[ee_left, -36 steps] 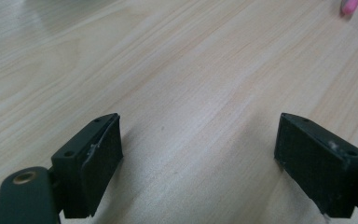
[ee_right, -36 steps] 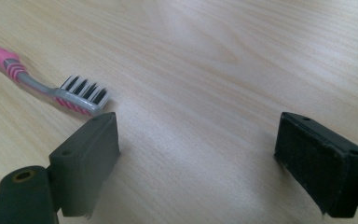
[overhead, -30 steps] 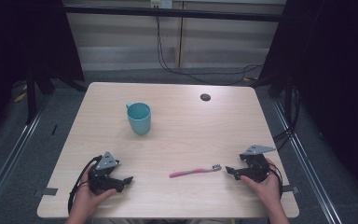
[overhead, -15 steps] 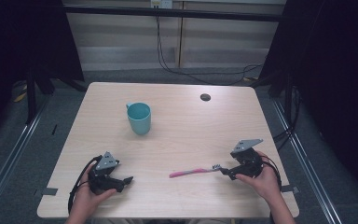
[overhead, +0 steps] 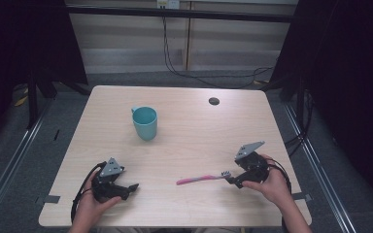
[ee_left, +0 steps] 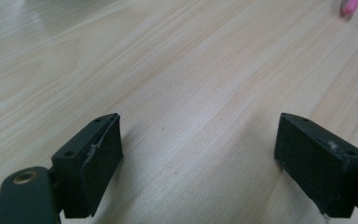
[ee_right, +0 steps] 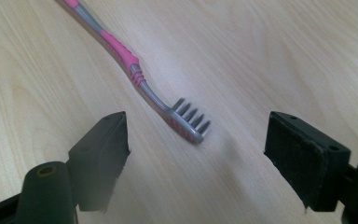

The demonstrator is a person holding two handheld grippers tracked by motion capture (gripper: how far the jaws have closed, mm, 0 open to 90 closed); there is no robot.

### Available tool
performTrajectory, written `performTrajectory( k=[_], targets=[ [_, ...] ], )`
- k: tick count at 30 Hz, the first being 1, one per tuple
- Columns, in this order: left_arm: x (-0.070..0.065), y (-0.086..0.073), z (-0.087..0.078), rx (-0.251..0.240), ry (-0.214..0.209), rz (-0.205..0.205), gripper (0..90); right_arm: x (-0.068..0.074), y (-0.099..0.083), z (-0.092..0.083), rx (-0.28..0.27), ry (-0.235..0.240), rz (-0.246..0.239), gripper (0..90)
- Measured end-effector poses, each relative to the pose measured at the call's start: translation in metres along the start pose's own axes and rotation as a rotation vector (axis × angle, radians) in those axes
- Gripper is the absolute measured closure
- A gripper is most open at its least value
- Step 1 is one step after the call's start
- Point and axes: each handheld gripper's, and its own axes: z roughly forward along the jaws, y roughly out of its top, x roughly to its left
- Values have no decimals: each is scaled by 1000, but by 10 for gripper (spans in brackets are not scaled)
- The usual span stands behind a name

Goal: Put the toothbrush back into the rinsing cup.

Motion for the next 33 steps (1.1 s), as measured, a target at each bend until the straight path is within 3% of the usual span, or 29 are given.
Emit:
performTrajectory(
  k=[15,20,22,28,33],
  targets=[
    [0,0,0,0,0,0,148,6,22,10,73,30,-101,270],
    [0,0,0,0,0,-1,148,6,27,13,93,28,-90,283],
    [0,0,0,0,0,-1,148,6,31,14,93,41,-118,327],
    [0,0,0,0,0,-1,148,8,38,18,90,51,-131,335],
    [0,0,0,0,0,0,149,11,42,25,147,44,-146,343]
  ],
)
